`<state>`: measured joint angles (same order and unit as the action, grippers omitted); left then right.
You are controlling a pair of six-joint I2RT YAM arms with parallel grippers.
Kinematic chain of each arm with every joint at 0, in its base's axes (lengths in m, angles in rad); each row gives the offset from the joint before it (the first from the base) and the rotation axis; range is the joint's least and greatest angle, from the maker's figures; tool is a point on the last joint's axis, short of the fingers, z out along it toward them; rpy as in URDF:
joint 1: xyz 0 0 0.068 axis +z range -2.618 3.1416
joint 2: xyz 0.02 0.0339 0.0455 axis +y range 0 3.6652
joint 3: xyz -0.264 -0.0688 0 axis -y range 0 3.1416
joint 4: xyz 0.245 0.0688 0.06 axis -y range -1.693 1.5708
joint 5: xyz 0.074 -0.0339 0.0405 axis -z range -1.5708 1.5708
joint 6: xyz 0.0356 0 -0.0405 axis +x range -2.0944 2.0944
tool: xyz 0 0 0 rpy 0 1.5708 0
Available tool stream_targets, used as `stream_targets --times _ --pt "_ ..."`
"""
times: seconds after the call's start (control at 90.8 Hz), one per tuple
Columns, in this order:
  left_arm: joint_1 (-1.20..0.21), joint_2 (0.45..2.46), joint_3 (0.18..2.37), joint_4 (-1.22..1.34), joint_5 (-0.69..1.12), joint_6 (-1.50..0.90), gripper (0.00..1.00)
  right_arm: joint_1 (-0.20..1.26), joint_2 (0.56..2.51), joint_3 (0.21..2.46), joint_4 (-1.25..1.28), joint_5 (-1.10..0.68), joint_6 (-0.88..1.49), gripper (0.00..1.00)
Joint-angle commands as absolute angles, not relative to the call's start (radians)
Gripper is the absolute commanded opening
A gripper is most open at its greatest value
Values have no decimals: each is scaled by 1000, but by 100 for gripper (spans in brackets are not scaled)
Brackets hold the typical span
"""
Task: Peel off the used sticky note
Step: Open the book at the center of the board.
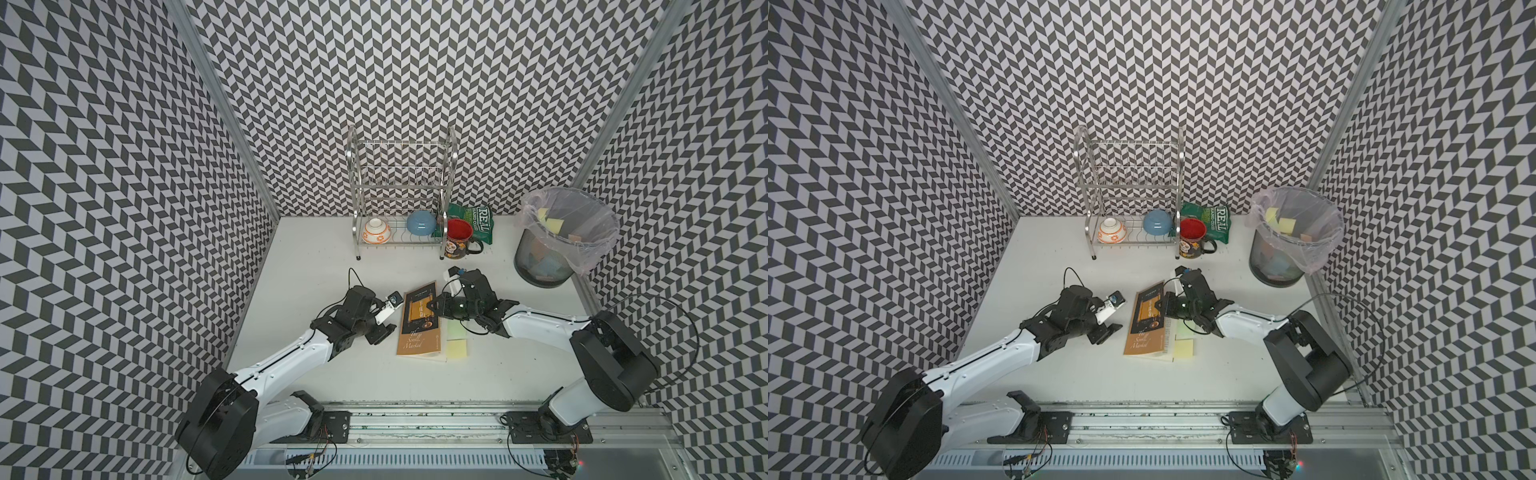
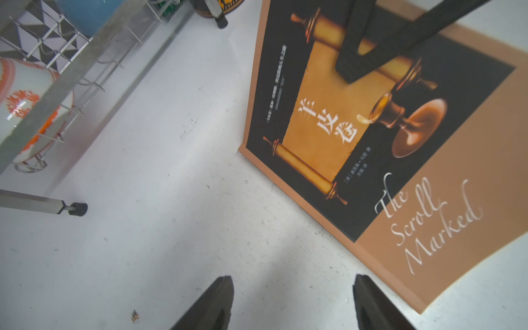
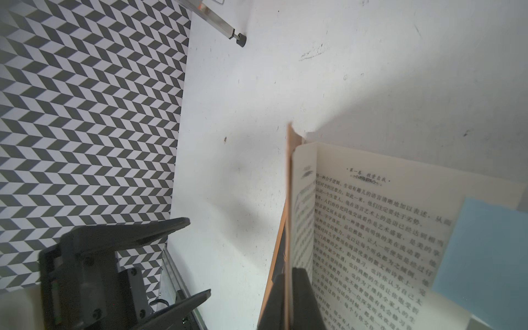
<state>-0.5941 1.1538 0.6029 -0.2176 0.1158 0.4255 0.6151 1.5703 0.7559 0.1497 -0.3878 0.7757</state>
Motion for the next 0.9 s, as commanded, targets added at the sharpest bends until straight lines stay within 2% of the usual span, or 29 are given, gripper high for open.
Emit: stream_targets --times 0.0,0.154,0.319,0.375,0.474,0.496,0.683,0.892 --pt "-612 1109 621 -222 149 427 70 621 1542 781 206 -389 829 6" --pt "-636 1095 630 -235 147 424 71 621 1526 790 219 -397 867 8" --pt "-681 1068 607 -236 178 430 76 621 1516 798 223 -397 902 1" --pt "-704 1045 588 -230 191 448 80 621 1518 798 233 -399 921 1" --pt "-747 997 555 -216 206 481 98 621 1528 803 243 -397 956 0" --pt "-756 987 549 -214 212 489 100 621 1531 804 247 -397 965 0" --pt "-803 1008 536 -187 250 524 100 621 1557 818 277 -400 1009 0" --pt "-894 1070 512 -69 148 496 100 621 1575 820 308 -397 1066 0"
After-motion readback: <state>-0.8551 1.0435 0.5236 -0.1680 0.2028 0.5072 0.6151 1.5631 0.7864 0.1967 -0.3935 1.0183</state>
